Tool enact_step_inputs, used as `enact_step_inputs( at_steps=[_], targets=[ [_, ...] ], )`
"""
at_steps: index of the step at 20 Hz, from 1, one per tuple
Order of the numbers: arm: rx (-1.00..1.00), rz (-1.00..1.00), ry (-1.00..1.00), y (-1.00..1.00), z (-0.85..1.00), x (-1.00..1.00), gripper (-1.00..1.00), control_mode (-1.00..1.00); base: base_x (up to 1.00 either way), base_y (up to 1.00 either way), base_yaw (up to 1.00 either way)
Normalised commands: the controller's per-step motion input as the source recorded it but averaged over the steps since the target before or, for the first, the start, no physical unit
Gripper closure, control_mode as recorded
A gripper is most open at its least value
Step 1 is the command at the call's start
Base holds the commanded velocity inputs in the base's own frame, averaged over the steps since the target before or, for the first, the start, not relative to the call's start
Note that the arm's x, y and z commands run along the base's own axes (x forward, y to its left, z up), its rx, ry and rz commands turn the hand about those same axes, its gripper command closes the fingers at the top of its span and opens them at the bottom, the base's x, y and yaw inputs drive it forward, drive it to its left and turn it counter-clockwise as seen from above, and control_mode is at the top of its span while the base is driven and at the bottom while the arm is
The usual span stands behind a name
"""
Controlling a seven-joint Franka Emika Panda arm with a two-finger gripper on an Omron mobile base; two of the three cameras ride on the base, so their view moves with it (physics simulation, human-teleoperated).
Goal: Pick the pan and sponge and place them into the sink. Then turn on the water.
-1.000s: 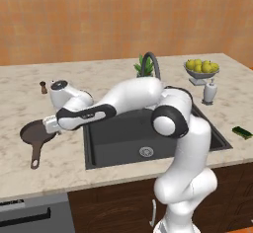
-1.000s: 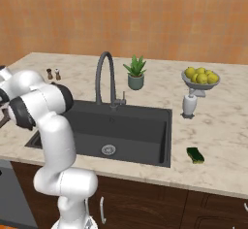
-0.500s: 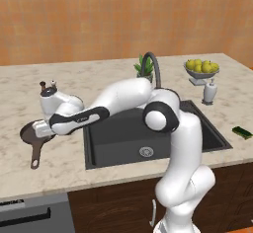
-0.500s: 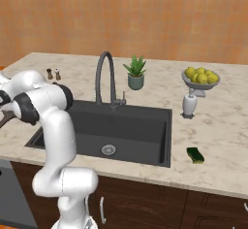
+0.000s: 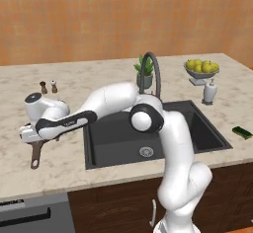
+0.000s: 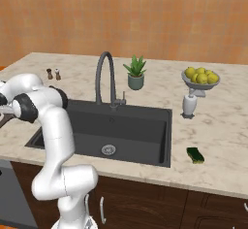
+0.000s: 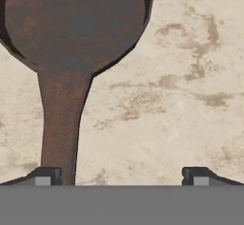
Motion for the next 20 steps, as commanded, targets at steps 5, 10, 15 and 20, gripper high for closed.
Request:
enact_step_inputs(
  at_steps=[5, 10, 15, 20],
  targets=[
    [0.0, 0.0, 0.0, 0.4, -0.22, 0.01, -1.0, -1.0, 0.0, 0.0, 0.0],
    [0.02, 0.0, 0.01, 0.2, -0.41, 0.05, -1.0, -1.0, 0.0, 0.0, 0.0],
    [0.03, 0.0, 0.02, 0.2, -0.38, 0.07, -1.0, -1.0, 0.0, 0.0, 0.0],
    [0.04, 0.0, 0.03, 0.04, -0.43, 0.06, 1.0, -1.0, 0.0, 0.0, 0.0]
  ],
)
